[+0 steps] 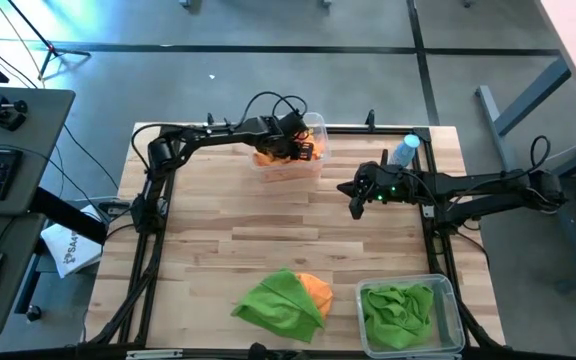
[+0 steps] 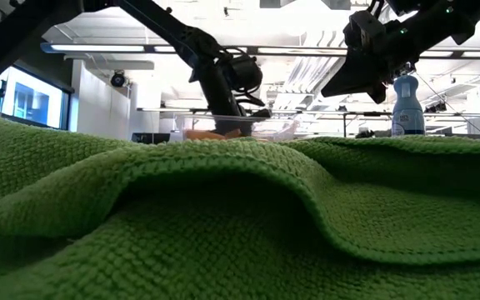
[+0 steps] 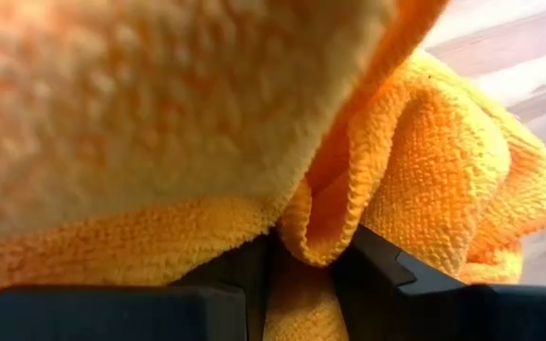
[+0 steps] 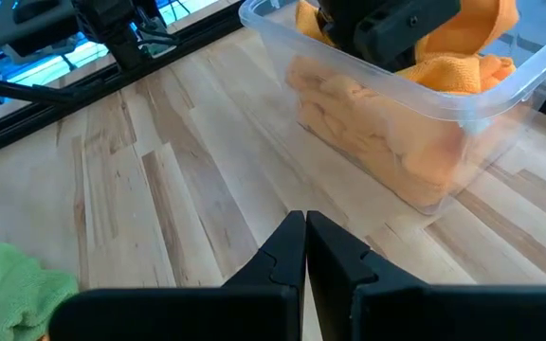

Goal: Sort microfiber towel by color & place in baskets
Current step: Put the orange microfiber towel into the top transparent bin, then put the green microfiber towel into the bottom transparent bin

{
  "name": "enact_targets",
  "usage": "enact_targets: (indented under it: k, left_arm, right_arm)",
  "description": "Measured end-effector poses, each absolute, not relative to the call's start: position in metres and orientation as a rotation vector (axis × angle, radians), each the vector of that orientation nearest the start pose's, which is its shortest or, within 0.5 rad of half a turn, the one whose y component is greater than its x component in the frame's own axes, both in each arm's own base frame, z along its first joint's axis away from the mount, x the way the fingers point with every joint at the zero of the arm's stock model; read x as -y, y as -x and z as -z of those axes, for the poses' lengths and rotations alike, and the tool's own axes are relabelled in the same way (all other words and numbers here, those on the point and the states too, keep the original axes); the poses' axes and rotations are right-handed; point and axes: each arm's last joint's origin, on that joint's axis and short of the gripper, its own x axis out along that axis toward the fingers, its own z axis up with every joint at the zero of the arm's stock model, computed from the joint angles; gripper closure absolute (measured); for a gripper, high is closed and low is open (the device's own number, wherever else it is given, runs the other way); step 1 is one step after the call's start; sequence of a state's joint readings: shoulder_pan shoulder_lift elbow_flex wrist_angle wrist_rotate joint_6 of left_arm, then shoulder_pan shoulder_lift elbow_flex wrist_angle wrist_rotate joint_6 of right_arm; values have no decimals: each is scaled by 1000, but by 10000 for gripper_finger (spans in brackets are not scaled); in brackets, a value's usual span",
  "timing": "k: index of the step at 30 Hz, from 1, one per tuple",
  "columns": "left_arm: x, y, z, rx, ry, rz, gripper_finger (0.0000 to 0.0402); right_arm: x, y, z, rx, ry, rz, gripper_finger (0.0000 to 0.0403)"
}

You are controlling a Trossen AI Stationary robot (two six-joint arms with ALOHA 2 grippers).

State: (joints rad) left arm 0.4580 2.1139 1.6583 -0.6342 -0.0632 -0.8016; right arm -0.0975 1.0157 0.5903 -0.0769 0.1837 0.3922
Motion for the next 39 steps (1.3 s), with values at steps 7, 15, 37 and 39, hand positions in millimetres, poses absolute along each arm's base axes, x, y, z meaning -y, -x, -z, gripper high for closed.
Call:
enact_targets:
  k: [7, 15, 37, 39]
  left_arm:
    - [-196, -393, -226, -736, 894, -906, 307]
    - [-183, -377, -282, -605, 827, -870, 307]
    - [-66, -364, -347, -774, 52, -341, 390]
    - [-61, -364, -344, -790, 43, -323, 393]
  right_arm:
    - [26, -211, -235, -446, -360, 371, 394]
    - [26, -211, -234, -451, -359, 372, 394]
    - [26, -211, -234, -450, -359, 372, 394]
    - [26, -211, -235, -446, -351, 369, 394]
